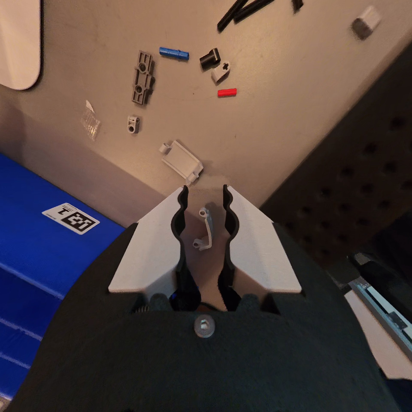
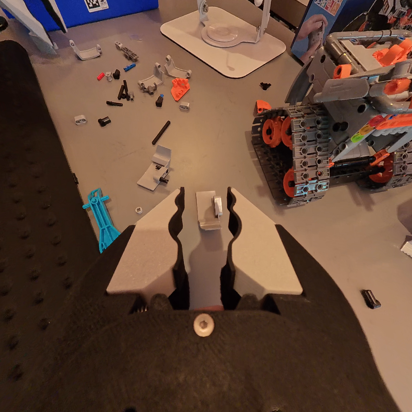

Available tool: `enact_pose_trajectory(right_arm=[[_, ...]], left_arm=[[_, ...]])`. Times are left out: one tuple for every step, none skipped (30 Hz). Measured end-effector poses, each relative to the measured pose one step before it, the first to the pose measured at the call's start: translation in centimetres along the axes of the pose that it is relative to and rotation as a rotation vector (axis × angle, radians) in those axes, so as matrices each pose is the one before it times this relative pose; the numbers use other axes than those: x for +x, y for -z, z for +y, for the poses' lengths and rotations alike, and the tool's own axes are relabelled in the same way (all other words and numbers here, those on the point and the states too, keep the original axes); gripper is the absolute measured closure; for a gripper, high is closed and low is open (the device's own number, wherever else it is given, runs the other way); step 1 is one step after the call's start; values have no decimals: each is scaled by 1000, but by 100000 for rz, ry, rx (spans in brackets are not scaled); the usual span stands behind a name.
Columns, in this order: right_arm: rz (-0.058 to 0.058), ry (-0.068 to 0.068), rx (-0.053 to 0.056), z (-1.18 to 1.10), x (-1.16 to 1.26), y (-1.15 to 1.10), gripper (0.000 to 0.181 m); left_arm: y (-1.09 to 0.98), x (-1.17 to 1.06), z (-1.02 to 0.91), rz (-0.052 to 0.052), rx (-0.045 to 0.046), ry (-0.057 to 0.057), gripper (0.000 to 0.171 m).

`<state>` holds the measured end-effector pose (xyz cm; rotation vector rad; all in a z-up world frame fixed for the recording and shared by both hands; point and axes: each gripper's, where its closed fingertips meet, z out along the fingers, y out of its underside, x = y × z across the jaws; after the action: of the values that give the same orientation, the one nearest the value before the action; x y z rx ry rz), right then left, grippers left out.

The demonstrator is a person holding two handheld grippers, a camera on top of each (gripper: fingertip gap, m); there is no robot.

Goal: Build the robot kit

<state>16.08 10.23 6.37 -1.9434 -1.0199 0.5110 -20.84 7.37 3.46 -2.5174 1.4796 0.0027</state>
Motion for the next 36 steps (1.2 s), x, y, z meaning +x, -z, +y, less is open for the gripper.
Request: enact_pose_trajectory(right_arm=[[-150, -92, 80, -109, -48, -100, 145], [-108, 98, 135, -131, -72, -86, 145], [-157, 274, 233, -166, -107, -87, 146], [-541, 188, 268, -157, -183, -86, 146], [-378, 102, -41, -111, -138, -61, 146], [226, 199, -191, -63, -24, -29, 146], [145, 63, -247, -17, -31, -4, 146], [106, -118, -109, 1, -13, 5, 146], [143, -181, 76, -11, 5, 12, 146], [-128, -312, 4, 6, -30, -28, 147], [-349, -384, -226, 46, -51, -73, 147], [-73, -164, -139, 15, -20, -107, 147], [-52, -20, -61, -13, -16, -137, 147], [-284, -82, -168, -52, -64, -157, 147], [-235, 35, -190, -80, -66, -165, 147], [-44, 247, -94, -148, -64, -144, 148], [-147, 343, 16, -199, -85, -131, 148], [-304, 305, 51, -231, -122, -119, 148], [-120, 437, 194, -267, -110, -99, 149], [-73, 522, 280, -279, -118, -103, 149], [-346, 380, 141, -273, -146, -115, 150], [-362, 452, 30, -272, -158, -129, 150], [-114, 591, 132, -274, -110, -118, 150], [-198, 508, 290, -306, -125, -124, 151], [-288, 316, 247, -305, -108, -151, 152], [-81, 338, 96, -295, -76, -177, 152], [84, 341, 4, -294, -54, -190, 152], [-96, 284, -47, -307, -104, -214, 153], [-88, 346, -10, -332, -121, -227, 153], [11, 390, -43, -324, -128, -252, 153], [-111, 328, -141, -318, -167, -254, 154], [-200, 329, -230, -286, -185, -271, 154], [-90, 393, -371, -264, -192, -271, 154], [-75, 386, -522, -221, -193, -258, 154], [-120, 252, -529, -212, -197, -242, 154], [-103, 54, -583, -188, -198, -229, 154]], left_arm=[[-471, 231, 28, 22, -880, 2320, 141], [-324, 355, -50, 552, 123, 358, 140], [-63, 261, -228, 415, 1941, -40, 145], [216, 544, -422, 3159, 4246, 759, 147], [483, 252, -119, 2417, 3758, 1893, 145], [728, -674, 379, -2967, 1265, 2755, 139], [782, -614, 691, -2729, -64, 2270, 135], [678, -64, 797, 249, -268, 1960, 135], [452, -15, 882, -142, -1011, 1425, 136], [92, -31, 1089, -890, -2842, 711, 136], [-270, 263, 1115, 674, -3500, 262, 136], [-484, 171, 732, 78, -1708, 191, 136], [-539, -24, 535, -695, -1036, 870, 138], [-450, -98, 372, -1233, -538, 520, 139], [-219, -202, -35, -2190, 1174, 258, 141], [-36, -274, -282, -2720, 2062, 533, 146], [-19, -110, -313, -2003, 1987, 329, 151], [-8, -86, -273, -2061, 1882, -574, 159], [4, -43, -244, -1822, 1618, -514, 169], [43, 237, -295, -393, 1325, -1002, 170], [132, 322, -453, -578, 1710, -2785, 170], [151, 299, -662, -744, 2237, -2369, 170], [79, 616, -939, 1282, 3285, -1546, 170], [-36, 651, -1298, 786, 4846, -1953, 170], [-205, 410, -1304, -1320, 4109, -2744, 170], [-396, 495, -1127, -673, 2737, -3133, 170], [-456, 217, -1215, -2157, 3318, -2383, 170], [-472, 46, -1264, -2886, 4037, -1424, 170], [-544, 300, -934, -928, 2527, -2571, 170], [-587, -74, -429, -2637, -123, -3443, 170], [-562, -254, -375, -2939, 304, -2685, 170], [-535, 183, -476, 242, 1772, -827, 170], [-494, 653, -318, 2857, 1513, -418, 170], [-441, 389, 21, 753, 264, -77, 170], [-341, 160, 84, -1104, 414, 176, 170], [-297, 577, 30, 1387, 767, -74, 169]])
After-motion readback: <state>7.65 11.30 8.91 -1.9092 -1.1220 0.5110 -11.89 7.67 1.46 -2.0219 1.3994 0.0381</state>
